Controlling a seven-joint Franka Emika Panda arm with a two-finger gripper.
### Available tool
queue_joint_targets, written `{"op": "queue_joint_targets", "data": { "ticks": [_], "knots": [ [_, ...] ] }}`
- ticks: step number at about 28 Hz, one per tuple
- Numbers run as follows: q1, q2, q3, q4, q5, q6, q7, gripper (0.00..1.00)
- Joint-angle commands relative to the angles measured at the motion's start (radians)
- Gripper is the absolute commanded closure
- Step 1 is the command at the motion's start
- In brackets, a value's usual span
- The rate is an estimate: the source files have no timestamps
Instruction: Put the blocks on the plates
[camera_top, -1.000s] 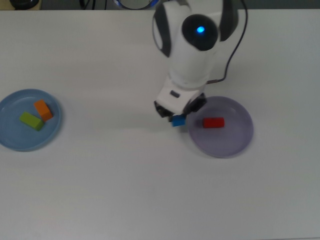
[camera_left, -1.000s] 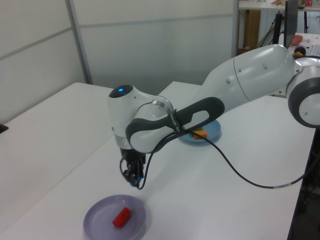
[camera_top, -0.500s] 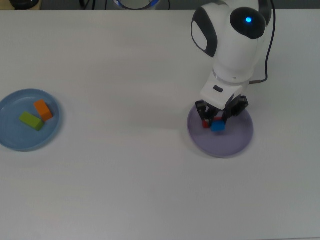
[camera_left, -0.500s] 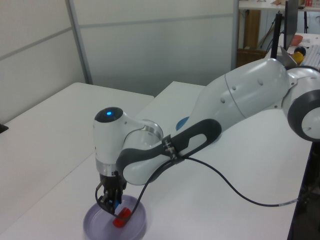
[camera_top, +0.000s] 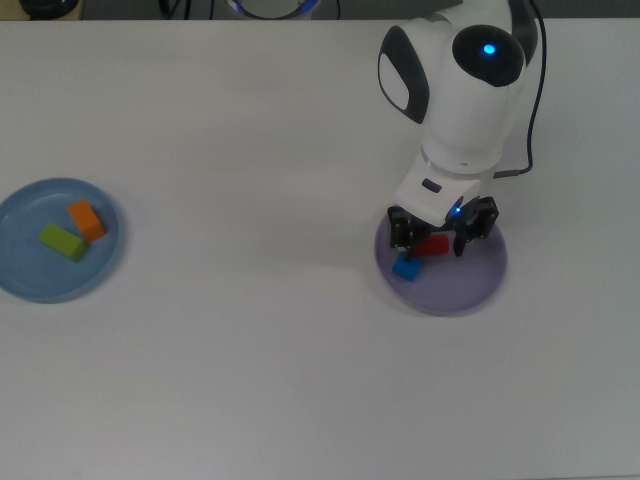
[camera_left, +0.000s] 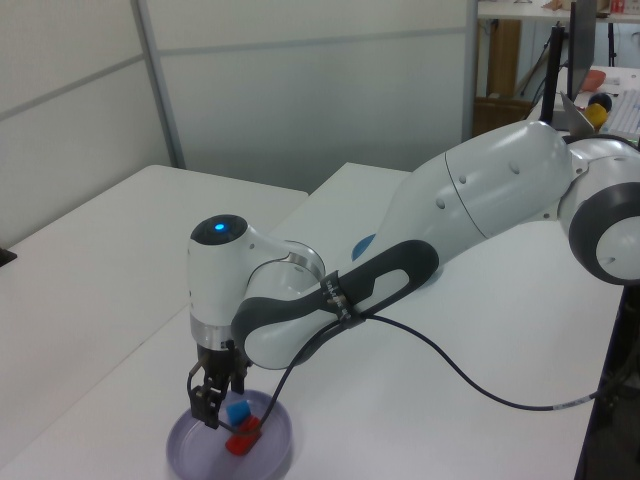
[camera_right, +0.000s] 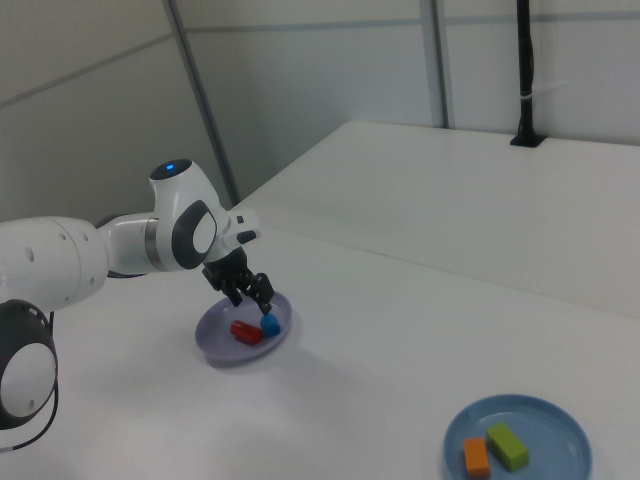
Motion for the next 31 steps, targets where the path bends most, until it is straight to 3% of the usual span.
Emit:
{"op": "queue_joint_targets", "data": {
  "ticks": [1, 7, 21, 31],
  "knots": [
    [0.0, -0.055, -0.019, -0.003, 0.0, -0.059, 0.01, 0.0],
    [-0.029, -0.144, -0.062, 0.011, 0.017, -0.228, -0.001, 0.0],
    [-0.142, -0.389, -0.087, 0.013, 0.02, -0.684, -0.145, 0.0],
    [-0.214, -0.449, -0.091, -0.016, 0.02, -0.66, -0.179, 0.0]
  ]
}}
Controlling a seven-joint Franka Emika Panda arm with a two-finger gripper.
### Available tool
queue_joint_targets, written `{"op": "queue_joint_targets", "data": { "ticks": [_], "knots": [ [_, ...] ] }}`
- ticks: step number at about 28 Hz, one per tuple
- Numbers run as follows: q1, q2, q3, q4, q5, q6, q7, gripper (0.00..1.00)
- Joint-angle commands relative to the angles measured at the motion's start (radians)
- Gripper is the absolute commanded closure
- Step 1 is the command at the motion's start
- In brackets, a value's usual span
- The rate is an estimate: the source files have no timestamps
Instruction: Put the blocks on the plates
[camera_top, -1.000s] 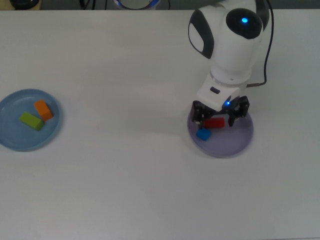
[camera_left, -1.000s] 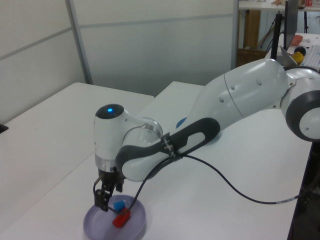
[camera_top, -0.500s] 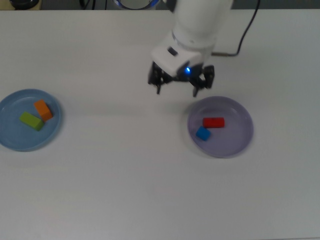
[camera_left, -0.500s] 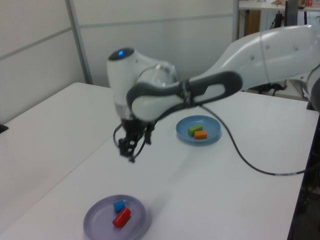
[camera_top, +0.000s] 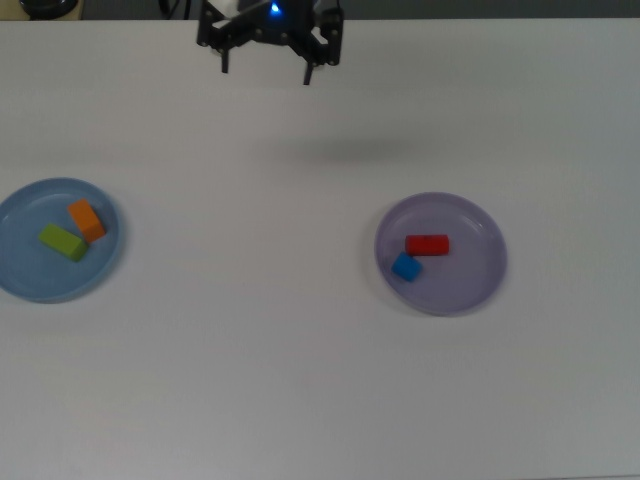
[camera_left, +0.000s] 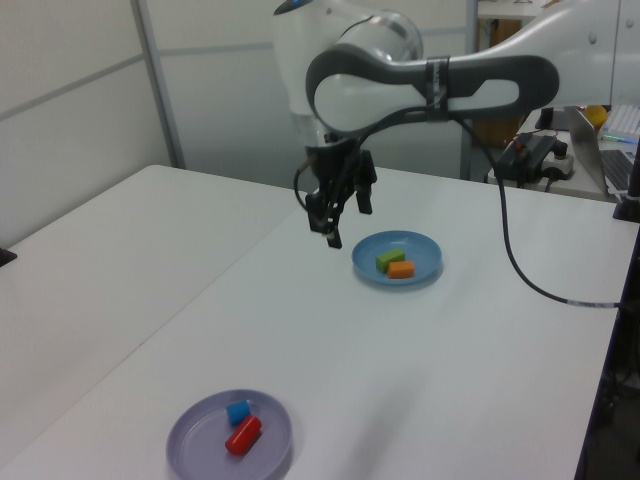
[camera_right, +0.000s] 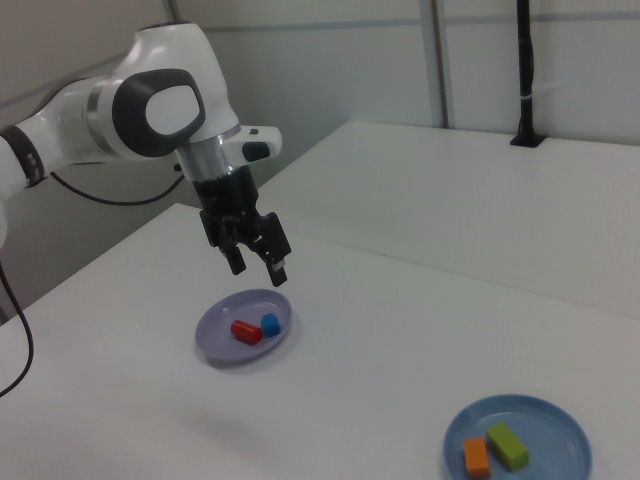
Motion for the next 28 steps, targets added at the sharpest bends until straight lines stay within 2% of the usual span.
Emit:
{"op": "queue_joint_targets", "data": {
  "ticks": [1, 4, 6, 9, 15, 16, 17, 19, 28],
  "knots": [
    [-0.025, -0.038, -0.005, -0.059, 0.021, 0.059, -0.027, 0.0],
    [-0.03, -0.072, -0.005, -0.11, 0.028, 0.116, -0.025, 0.0],
    [-0.042, -0.1, -0.005, -0.141, 0.062, 0.153, -0.025, 0.0],
    [-0.059, -0.101, -0.005, -0.139, 0.093, 0.155, -0.025, 0.0],
    [-0.088, -0.103, -0.008, -0.133, 0.114, 0.158, -0.042, 0.0],
    [-0.094, -0.101, -0.008, -0.133, 0.127, 0.158, -0.051, 0.0],
    [-0.102, -0.101, -0.011, -0.133, 0.168, 0.158, -0.07, 0.0],
    [-0.107, -0.103, -0.012, -0.133, 0.193, 0.158, -0.082, 0.0],
    [-0.107, -0.095, -0.011, -0.115, 0.193, 0.147, -0.082, 0.0]
  ]
}}
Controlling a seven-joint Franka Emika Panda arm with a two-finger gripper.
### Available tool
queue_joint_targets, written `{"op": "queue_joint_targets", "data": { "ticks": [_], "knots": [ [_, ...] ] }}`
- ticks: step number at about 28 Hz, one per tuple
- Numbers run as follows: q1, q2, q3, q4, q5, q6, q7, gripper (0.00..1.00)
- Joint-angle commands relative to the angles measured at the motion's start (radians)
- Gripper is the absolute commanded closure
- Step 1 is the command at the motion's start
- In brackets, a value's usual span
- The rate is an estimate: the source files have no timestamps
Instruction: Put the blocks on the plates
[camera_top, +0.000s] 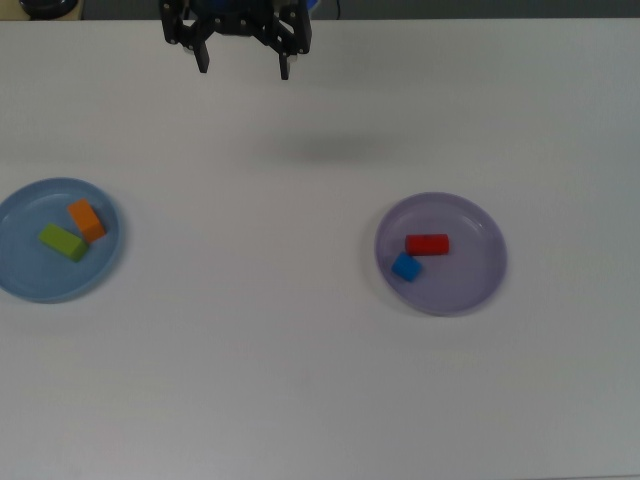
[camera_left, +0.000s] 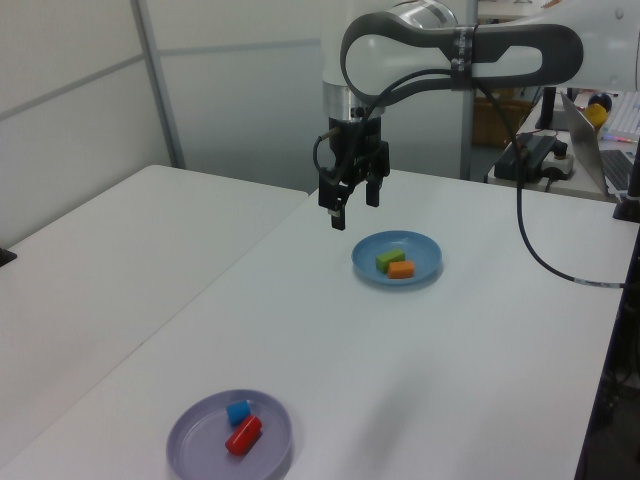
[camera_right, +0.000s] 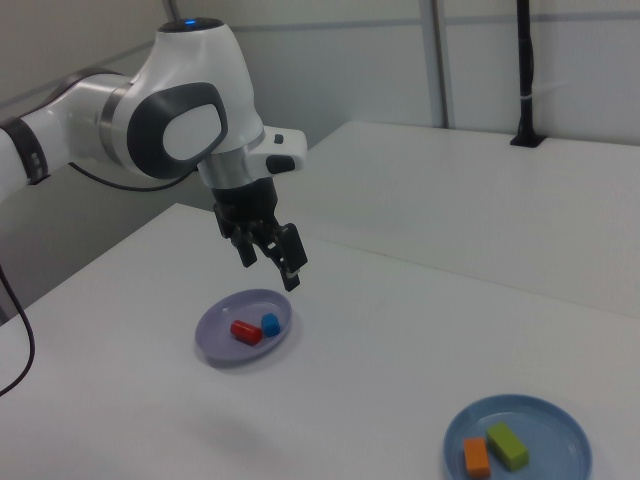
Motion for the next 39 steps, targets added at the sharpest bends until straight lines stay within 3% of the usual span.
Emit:
{"op": "queue_joint_targets", "data": {
  "ticks": [1, 12, 19, 39],
  "knots": [
    [0.0, -0.021, -0.009, -0.017, 0.024, 0.026, -0.027, 0.0],
    [-0.001, -0.016, -0.009, 0.003, -0.018, 0.024, -0.057, 0.0],
    [-0.001, -0.016, -0.011, 0.003, -0.018, 0.006, -0.231, 0.0],
    [-0.001, -0.009, -0.011, 0.005, -0.018, 0.004, -0.208, 0.0]
  ]
}}
